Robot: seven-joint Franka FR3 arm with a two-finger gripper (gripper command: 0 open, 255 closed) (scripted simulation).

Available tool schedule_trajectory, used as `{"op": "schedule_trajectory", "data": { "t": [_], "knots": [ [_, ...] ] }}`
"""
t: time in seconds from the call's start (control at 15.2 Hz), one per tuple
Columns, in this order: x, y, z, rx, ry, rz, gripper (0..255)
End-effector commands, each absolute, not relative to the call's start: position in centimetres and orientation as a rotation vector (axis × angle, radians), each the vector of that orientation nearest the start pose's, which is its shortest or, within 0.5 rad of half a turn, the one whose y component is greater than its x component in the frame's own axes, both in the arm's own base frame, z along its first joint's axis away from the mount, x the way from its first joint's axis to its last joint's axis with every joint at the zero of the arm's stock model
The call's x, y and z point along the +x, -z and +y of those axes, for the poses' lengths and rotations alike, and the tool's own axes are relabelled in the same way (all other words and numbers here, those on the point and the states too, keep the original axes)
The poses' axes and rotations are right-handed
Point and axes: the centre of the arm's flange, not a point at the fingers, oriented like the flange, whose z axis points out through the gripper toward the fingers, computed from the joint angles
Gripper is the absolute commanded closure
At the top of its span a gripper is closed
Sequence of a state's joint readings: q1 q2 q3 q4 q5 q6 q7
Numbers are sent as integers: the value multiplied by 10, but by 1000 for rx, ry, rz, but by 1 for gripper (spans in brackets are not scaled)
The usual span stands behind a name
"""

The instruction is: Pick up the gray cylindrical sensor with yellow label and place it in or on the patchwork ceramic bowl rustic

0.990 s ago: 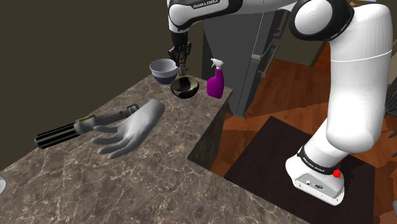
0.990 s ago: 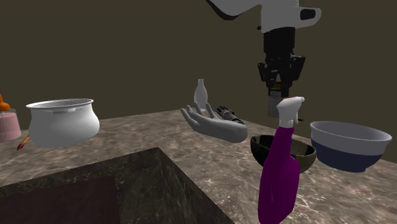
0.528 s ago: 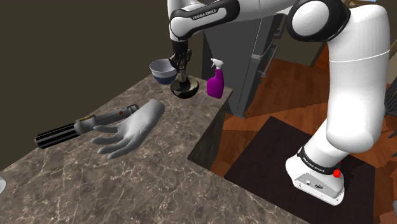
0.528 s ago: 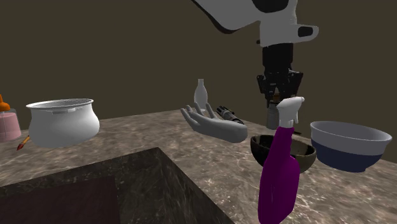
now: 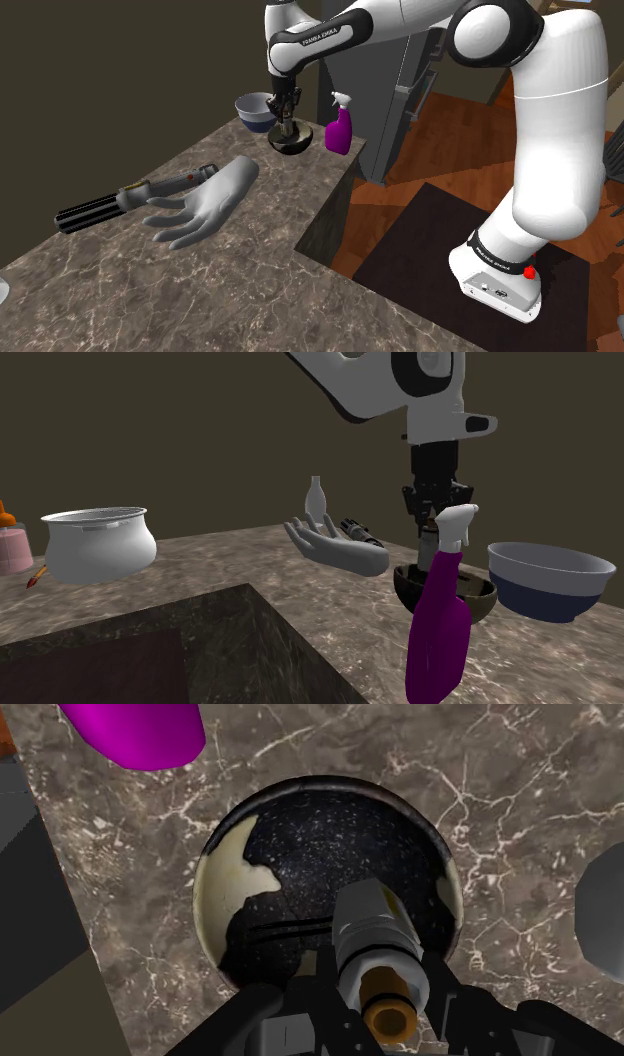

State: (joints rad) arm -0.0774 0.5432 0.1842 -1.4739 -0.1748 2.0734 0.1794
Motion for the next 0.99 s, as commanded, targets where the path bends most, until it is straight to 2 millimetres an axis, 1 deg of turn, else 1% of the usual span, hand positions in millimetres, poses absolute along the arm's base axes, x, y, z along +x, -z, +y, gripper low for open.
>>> {"op": "schedule_trajectory", "data": {
  "t": [0.0,0.2,0.26,0.59,0.79,0.86,0.92],
  "knots": [
    [709,-372,44,-3191,120,36,255],
    [709,-372,44,-3191,120,36,255],
    [709,-372,44,-3191,120,36,0],
    [709,-372,44,-3191,120,36,0],
    [706,-412,47,-3191,120,36,0],
    [705,-422,47,-3191,120,36,0],
    [705,-422,47,-3191,120,36,0]
  ]
}}
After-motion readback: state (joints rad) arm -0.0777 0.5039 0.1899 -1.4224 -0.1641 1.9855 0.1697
